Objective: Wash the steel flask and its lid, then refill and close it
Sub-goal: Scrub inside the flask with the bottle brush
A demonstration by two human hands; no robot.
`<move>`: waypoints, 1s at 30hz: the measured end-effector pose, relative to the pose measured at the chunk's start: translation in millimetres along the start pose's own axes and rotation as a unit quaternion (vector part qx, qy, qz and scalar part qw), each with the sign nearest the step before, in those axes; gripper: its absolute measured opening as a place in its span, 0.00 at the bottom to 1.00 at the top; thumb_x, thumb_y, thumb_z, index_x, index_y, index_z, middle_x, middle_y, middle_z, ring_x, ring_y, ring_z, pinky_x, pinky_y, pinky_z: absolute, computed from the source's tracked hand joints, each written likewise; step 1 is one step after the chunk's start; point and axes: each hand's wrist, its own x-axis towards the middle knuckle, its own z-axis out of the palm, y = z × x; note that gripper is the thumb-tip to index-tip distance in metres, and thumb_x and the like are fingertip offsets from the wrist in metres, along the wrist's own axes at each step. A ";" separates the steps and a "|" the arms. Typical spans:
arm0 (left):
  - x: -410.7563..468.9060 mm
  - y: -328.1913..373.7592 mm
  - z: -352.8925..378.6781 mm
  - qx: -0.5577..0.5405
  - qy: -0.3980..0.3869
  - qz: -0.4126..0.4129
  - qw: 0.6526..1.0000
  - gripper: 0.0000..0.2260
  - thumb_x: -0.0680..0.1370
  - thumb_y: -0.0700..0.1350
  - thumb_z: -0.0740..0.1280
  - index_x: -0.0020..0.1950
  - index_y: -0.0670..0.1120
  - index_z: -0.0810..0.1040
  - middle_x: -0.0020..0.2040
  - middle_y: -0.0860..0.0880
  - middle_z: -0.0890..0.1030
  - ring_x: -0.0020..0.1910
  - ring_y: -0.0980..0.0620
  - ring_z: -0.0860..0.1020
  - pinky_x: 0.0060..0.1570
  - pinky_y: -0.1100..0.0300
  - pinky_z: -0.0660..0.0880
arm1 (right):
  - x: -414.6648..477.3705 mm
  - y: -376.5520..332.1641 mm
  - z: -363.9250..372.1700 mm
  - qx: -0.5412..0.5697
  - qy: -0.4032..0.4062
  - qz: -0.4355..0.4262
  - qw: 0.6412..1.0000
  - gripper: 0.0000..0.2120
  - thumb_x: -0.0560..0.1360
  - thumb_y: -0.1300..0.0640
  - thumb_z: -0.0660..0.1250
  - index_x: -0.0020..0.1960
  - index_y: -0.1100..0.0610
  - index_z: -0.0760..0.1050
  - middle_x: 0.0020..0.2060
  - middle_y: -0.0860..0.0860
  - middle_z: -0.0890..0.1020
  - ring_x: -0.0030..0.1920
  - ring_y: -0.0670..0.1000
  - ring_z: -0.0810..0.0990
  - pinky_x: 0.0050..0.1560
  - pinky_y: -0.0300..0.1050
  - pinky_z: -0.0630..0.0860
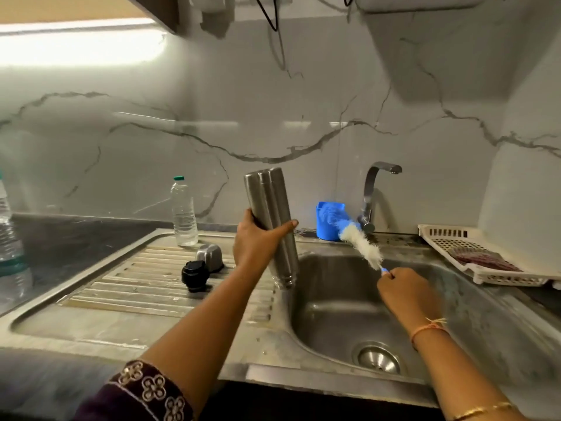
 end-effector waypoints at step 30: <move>86.5 -47.2 3.3 0.034 -0.051 0.012 0.998 0.37 0.68 0.49 0.76 0.71 0.48 0.60 0.64 0.45 0.74 0.61 0.45 0.75 0.61 0.45 0.73 | 10.9 -8.6 13.6 -0.089 0.003 -0.010 0.996 0.13 0.79 0.51 0.54 0.43 0.53 0.74 0.32 0.50 0.75 0.34 0.52 0.76 0.34 0.42 0.71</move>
